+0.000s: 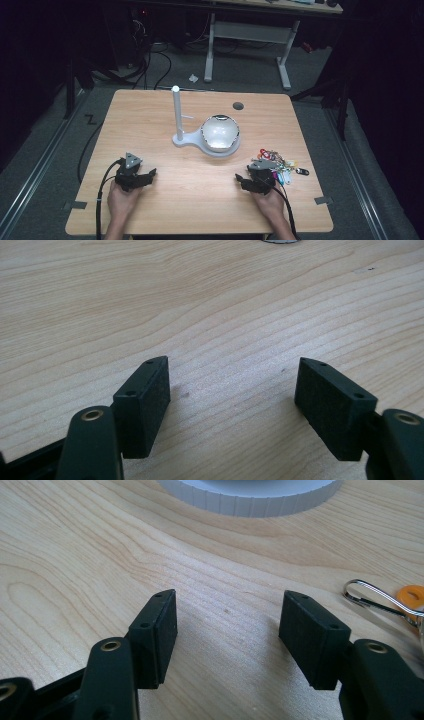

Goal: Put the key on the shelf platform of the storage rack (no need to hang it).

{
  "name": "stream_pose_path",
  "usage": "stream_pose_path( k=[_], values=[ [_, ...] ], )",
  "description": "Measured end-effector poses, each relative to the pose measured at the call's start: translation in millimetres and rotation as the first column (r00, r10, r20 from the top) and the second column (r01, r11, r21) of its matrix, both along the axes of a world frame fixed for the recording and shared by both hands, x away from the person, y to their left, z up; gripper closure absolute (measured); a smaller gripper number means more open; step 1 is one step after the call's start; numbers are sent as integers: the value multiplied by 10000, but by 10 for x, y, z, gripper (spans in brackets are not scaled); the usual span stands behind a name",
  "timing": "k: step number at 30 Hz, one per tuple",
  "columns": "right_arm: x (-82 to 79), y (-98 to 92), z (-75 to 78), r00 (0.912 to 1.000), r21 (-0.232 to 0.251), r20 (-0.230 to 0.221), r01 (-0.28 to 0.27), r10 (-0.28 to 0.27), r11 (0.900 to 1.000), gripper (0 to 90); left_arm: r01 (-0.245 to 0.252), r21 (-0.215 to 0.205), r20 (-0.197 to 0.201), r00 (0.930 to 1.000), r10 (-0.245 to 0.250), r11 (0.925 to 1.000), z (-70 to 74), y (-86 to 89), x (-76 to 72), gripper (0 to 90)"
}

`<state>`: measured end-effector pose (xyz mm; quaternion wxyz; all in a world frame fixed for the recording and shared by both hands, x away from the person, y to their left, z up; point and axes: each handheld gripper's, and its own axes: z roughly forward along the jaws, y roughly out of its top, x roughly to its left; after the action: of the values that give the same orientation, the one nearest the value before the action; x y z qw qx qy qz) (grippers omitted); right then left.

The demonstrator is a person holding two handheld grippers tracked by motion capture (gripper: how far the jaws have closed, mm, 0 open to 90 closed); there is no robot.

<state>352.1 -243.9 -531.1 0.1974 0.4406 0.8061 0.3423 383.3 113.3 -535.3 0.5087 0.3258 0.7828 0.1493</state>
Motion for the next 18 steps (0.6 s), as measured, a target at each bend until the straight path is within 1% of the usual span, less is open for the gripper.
stream_pose_path(
  k=[18],
  values=[
    [-1,1,1,10000,-1,-5,31,-31,10000,405,-34,-5,-4,10000,34,10000,1,0,1,306]
  ],
)
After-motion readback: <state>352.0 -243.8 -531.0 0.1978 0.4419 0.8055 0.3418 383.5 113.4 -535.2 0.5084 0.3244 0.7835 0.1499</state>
